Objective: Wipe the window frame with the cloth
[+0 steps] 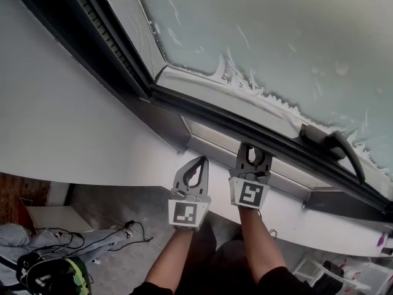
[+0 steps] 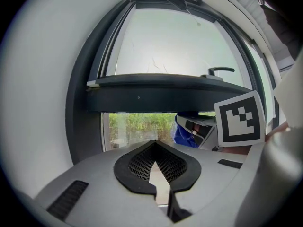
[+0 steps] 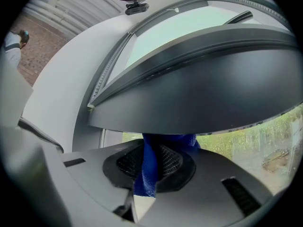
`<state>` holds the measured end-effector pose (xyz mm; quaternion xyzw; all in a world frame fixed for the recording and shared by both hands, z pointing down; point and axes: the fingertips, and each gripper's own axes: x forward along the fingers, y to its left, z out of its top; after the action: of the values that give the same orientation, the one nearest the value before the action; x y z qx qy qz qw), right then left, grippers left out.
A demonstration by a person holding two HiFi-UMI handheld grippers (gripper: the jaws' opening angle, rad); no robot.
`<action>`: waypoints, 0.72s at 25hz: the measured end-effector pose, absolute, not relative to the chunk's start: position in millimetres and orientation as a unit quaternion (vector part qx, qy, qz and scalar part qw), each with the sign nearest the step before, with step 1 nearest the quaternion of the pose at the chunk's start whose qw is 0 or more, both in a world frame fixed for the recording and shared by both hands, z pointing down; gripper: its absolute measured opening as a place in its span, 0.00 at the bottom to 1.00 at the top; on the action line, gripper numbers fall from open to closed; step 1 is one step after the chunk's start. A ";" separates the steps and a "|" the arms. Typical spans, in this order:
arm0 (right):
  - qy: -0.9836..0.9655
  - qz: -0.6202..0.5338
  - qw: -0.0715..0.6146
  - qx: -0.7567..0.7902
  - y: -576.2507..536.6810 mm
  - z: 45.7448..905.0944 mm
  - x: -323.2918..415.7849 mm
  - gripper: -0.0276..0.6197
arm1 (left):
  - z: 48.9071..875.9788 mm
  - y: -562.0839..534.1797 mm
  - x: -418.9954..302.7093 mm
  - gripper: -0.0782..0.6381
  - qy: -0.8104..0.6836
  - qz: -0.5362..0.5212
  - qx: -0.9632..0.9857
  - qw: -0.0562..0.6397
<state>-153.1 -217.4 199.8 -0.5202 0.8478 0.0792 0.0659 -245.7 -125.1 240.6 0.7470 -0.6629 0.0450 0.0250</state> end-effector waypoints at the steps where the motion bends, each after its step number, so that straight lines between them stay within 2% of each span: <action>1: 0.850 0.082 0.066 -0.517 -217.6 199.0 -158.1 0.10 | 241.0 -125.8 -249.2 0.12 -0.664 0.044 0.746 0.027; 18: 0.868 0.092 0.054 -0.484 -224.1 197.0 -240.1 0.10 | 238.7 -135.7 -319.6 0.12 -0.679 0.028 0.733 0.033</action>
<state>-240.1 -224.1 197.0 -0.4843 0.8684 0.0920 0.0544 -319.6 -135.7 238.7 0.7333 -0.6786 0.0276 0.0331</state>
